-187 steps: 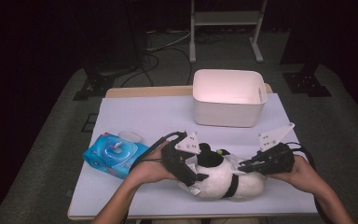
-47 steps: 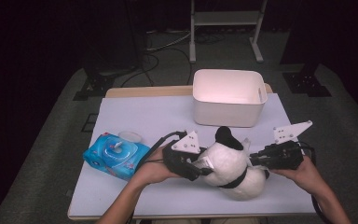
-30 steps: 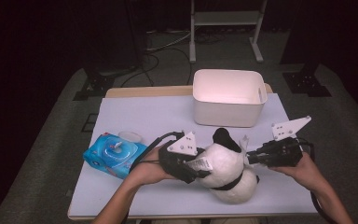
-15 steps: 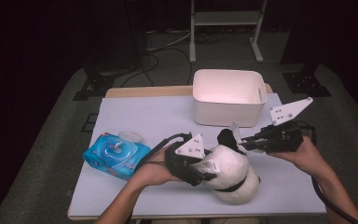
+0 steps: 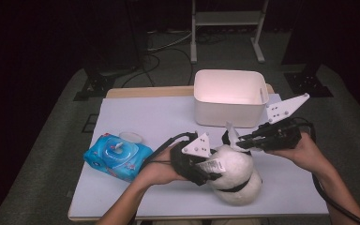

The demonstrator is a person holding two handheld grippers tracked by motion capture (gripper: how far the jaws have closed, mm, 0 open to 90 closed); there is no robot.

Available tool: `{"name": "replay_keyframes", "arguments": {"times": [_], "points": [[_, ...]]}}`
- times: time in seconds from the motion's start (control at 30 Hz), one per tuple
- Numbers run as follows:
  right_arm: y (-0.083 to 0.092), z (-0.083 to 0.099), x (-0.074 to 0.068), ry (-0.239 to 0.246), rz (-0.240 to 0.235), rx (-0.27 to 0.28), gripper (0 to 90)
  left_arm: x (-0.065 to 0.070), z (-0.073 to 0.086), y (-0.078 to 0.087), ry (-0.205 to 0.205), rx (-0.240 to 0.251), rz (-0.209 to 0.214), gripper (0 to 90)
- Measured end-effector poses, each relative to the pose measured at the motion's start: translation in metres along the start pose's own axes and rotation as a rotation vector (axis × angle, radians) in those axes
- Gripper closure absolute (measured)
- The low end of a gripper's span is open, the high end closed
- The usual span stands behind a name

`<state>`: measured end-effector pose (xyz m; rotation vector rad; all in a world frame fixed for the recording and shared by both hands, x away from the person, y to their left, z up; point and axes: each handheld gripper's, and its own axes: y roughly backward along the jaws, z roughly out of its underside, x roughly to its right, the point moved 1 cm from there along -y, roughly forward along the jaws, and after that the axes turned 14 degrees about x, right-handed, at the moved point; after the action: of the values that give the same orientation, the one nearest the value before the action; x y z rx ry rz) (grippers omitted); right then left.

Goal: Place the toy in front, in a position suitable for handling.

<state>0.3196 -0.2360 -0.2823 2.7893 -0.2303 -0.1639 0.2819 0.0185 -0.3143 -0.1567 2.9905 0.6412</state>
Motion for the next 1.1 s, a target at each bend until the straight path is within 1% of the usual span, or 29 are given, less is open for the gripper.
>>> {"name": "replay_keyframes", "arguments": {"times": [0.03, 0.07, 0.1, 0.17, 0.2, 0.27, 0.3, 0.37, 0.4, 0.47, 0.53, 0.6, 0.63, 0.7, 0.77, 0.83, 0.9, 0.97, 1.0, 1.1], "points": [[-0.001, -0.001, -0.003, 0.010, -0.018, 0.008, 82.5, 0.000, -0.001, -0.002, 0.003, 0.008, -0.001, 34.0], [-0.002, -0.002, -0.006, 0.017, -0.023, 0.001, 82.5, 0.000, -0.002, -0.003, 0.001, 0.007, 0.002, 33.9], [-0.005, -0.003, -0.009, 0.030, -0.020, -0.019, 82.5, -0.001, -0.003, -0.005, -0.002, 0.005, 0.003, 33.7], [-0.007, -0.005, -0.013, 0.044, -0.023, -0.032, 82.4, -0.001, -0.005, -0.007, -0.008, 0.002, 0.004, 33.5], [-0.007, -0.006, -0.014, 0.045, -0.024, -0.043, 82.5, 0.000, -0.006, -0.008, -0.009, 0.002, -0.004, 33.0], [-0.006, -0.006, -0.015, 0.055, -0.009, -0.064, 82.5, -0.001, -0.007, -0.009, -0.009, 0.005, -0.012, 32.0], [-0.004, -0.005, -0.014, 0.054, -0.007, -0.065, 82.4, -0.001, -0.007, -0.009, -0.010, 0.007, -0.012, 31.0], [0.001, -0.002, -0.013, 0.042, -0.006, -0.064, 82.5, -0.002, -0.008, -0.008, -0.004, 0.027, -0.012, 26.8], [0.004, 0.000, -0.013, 0.037, -0.001, -0.062, 82.6, -0.003, -0.007, -0.007, 0.010, 0.035, -0.008, 24.4], [0.009, 0.005, -0.012, 0.024, 0.013, -0.050, 82.6, -0.005, -0.007, -0.006, 0.019, 0.038, -0.023, 21.5], [0.016, 0.010, -0.010, 0.015, 0.025, -0.043, 82.6, -0.006, -0.007, -0.004, 0.018, 0.031, -0.023, 21.0], [0.020, 0.014, -0.010, 0.005, 0.027, -0.040, 82.7, -0.007, -0.006, -0.003, 0.021, 0.032, -0.029, 20.8], [0.022, 0.015, -0.010, 0.004, 0.027, -0.037, 82.7, -0.007, -0.006, -0.003, 0.017, 0.030, -0.028, 20.7], [0.025, 0.018, -0.011, -0.009, 0.028, -0.035, 82.8, -0.007, -0.004, -0.003, 0.012, 0.020, -0.039, 20.0], [0.029, 0.021, -0.012, -0.014, 0.039, -0.036, 82.8, -0.007, -0.003, -0.004, 0.013, 0.021, -0.040, 19.6], [0.031, 0.024, -0.014, -0.017, 0.039, -0.036, 82.8, -0.006, -0.003, -0.007, 0.012, 0.023, -0.044, 19.4], [0.033, 0.024, -0.015, -0.017, 0.042, -0.041, 82.9, -0.005, -0.003, -0.011, 0.005, 0.013, -0.042, 22.2], [0.033, 0.023, -0.017, -0.012, 0.045, -0.047, 82.7, -0.005, -0.004, -0.014, 0.001, 0.017, -0.055, 23.4], [0.034, 0.021, -0.018, -0.007, 0.051, -0.053, 82.7, -0.005, -0.005, -0.016, -0.003, 0.016, -0.052, 24.6], [0.033, 0.015, -0.018, 0.010, 0.053, -0.071, 82.7, -0.005, -0.005, -0.018, -0.001, 0.017, -0.052, 24.7]]}}
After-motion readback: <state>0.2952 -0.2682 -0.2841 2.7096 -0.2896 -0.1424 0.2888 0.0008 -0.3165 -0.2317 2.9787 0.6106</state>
